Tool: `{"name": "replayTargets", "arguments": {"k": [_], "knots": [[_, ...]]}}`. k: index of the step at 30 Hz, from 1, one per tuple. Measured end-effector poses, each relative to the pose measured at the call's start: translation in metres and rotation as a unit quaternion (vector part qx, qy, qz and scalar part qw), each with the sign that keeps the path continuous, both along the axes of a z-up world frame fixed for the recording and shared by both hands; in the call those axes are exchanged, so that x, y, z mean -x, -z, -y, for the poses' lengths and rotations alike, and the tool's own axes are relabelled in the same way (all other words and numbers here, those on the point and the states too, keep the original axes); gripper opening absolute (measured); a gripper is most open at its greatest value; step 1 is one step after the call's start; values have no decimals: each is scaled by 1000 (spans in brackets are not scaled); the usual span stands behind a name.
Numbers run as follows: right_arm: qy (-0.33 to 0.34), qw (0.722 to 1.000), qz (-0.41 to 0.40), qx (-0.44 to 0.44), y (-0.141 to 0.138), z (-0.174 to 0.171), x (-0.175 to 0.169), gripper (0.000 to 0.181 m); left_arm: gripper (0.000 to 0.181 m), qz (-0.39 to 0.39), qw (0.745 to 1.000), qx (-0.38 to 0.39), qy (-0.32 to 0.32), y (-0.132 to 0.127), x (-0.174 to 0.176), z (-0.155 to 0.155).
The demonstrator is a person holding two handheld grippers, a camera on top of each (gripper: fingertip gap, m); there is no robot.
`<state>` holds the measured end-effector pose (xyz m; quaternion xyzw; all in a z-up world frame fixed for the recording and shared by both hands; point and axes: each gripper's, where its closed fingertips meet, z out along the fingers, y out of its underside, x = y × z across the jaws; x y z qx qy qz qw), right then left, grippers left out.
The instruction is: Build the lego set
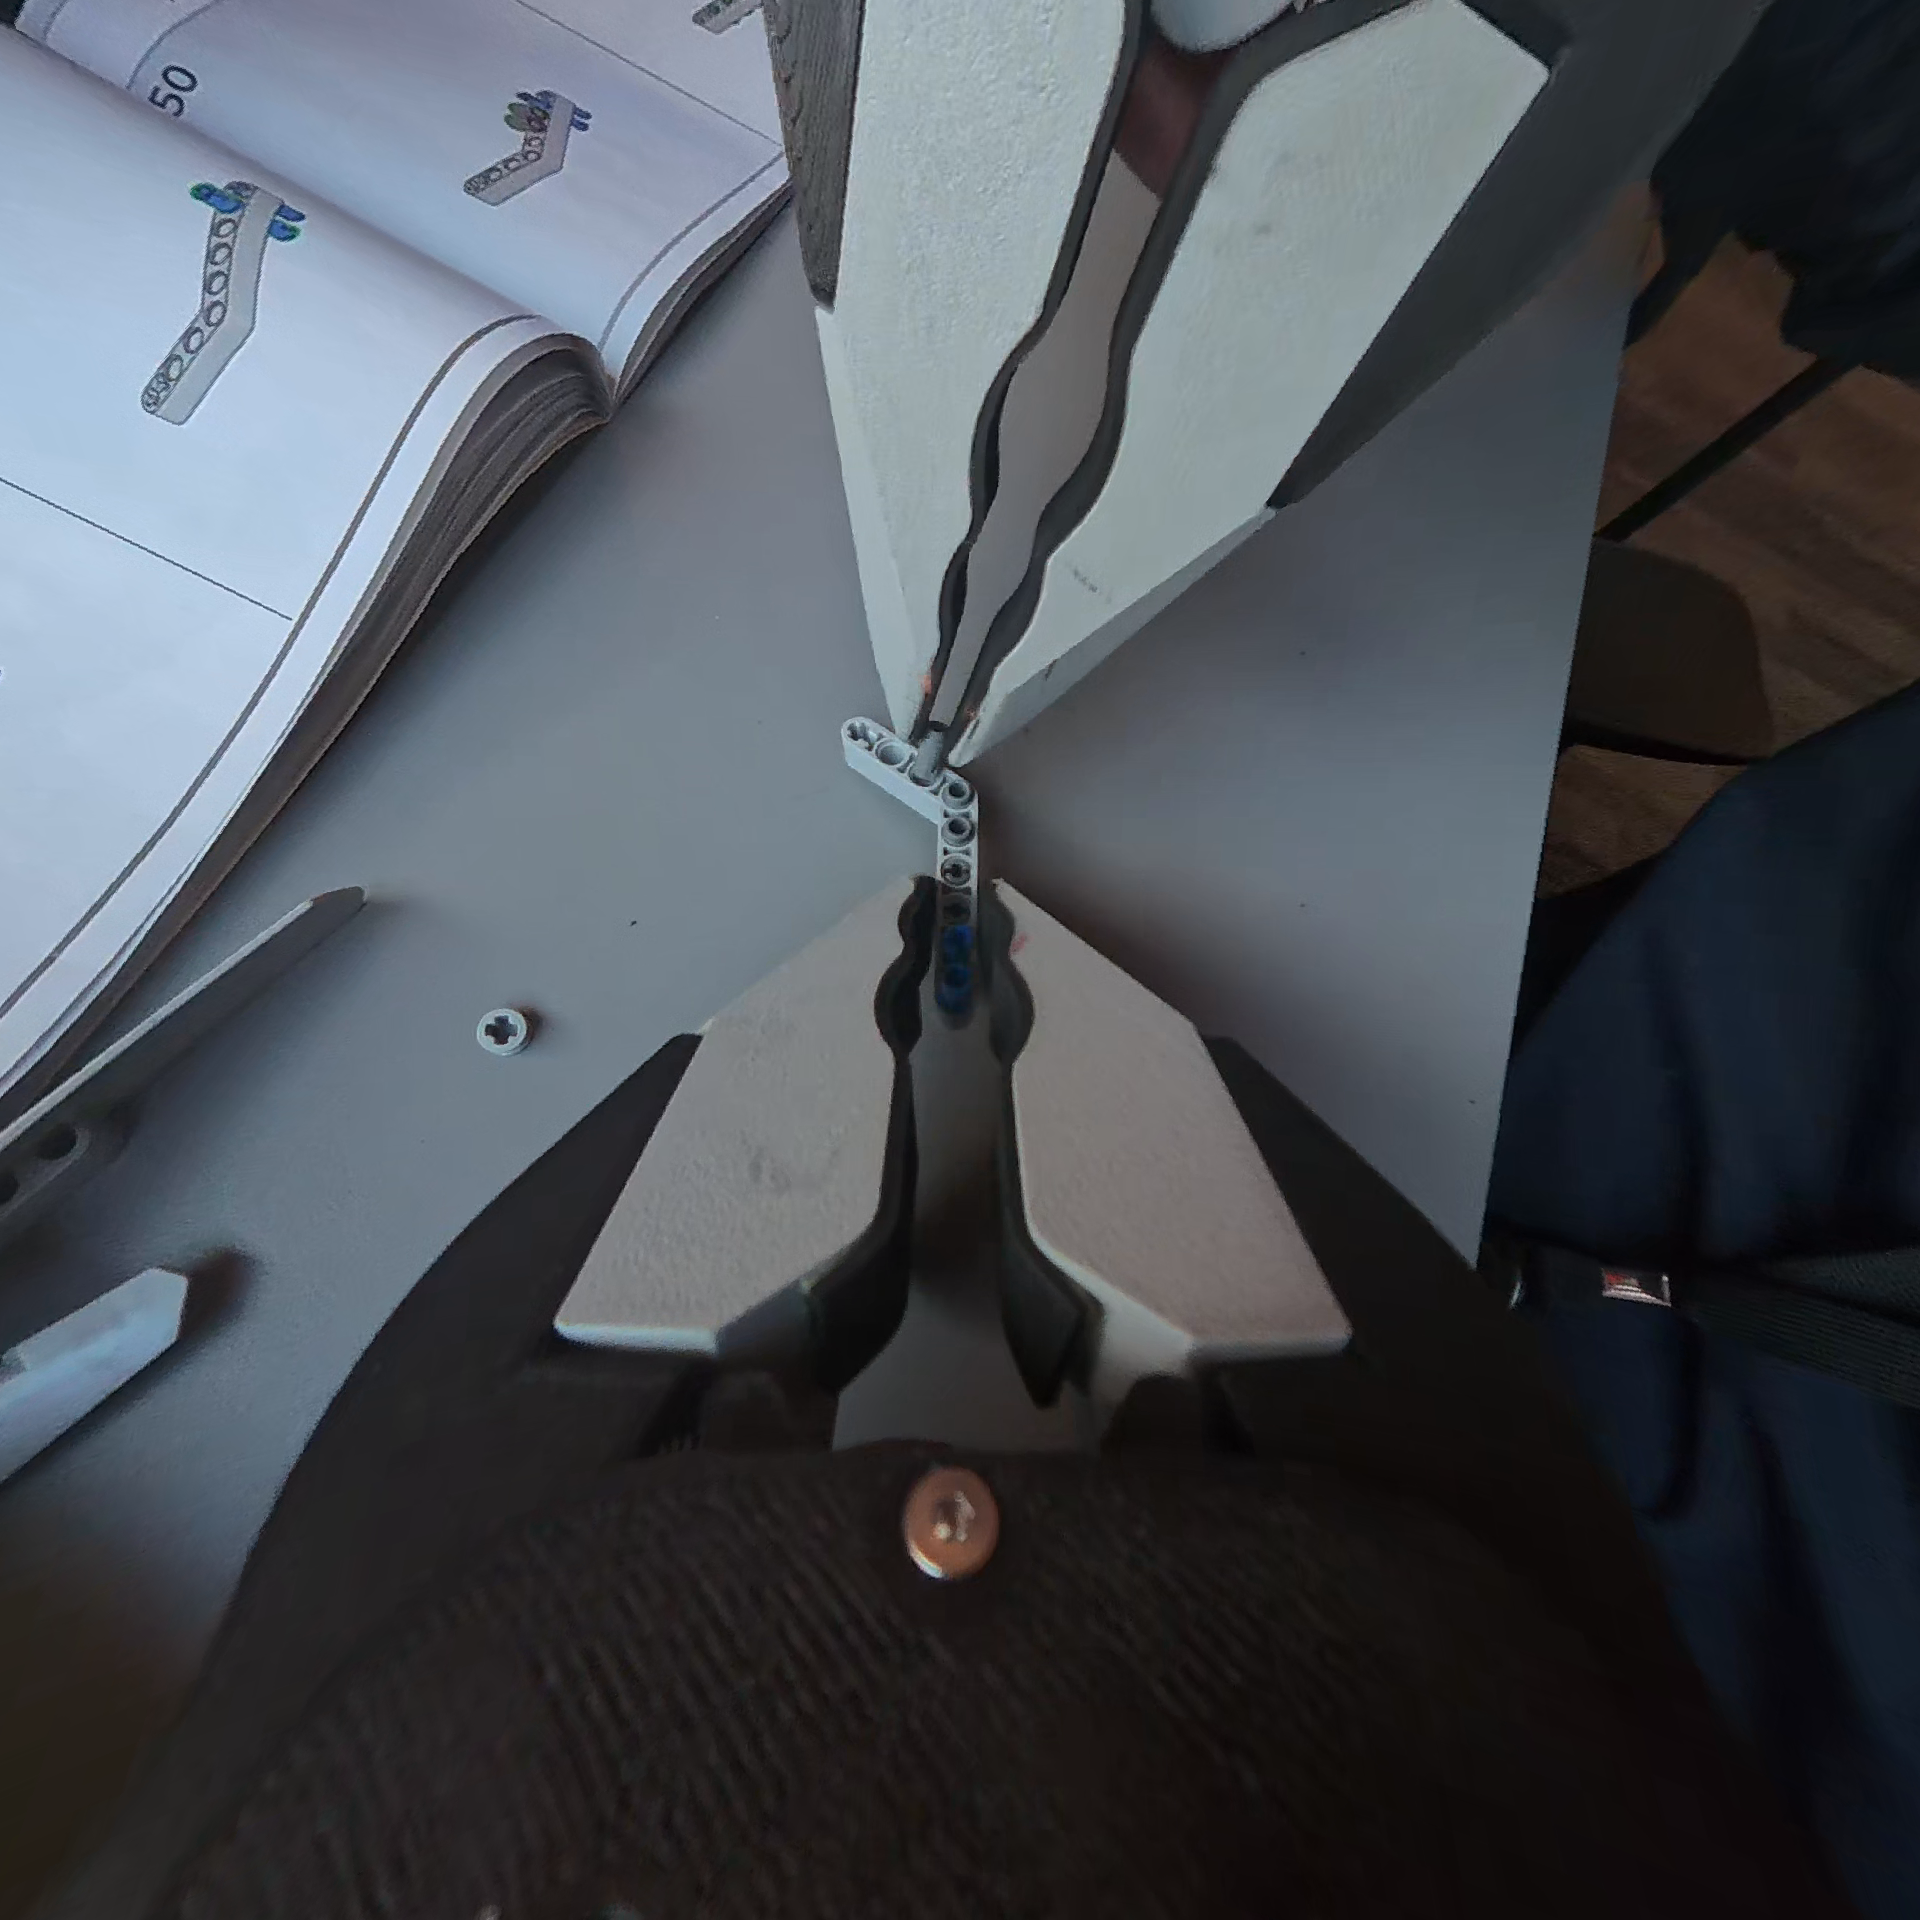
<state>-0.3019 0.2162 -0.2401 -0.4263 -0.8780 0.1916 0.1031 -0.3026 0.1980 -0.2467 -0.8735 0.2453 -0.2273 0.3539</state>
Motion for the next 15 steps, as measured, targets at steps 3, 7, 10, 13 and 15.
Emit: {"name": "replayTargets", "arguments": {"k": [3,7,10,13,15], "knots": [[-4,1000,-2,-9,-2,0,3,1,4,5,1000,3,1,0,0,0],[-3,1000,-7,-7,-3,0,3,1,4,3,1000,2,1,0,0,0],[-4,1000,-1,-5,0,-1,0,1,4,1,1000,0,1,0,0,0],[3,1000,-11,-1,-2,-2,1,1,8,4,1000,6,4,1,-1,1],[14,999,-34,17,-7,-3,2,1,9,5,1000,10,4,2,-1,1]]}}
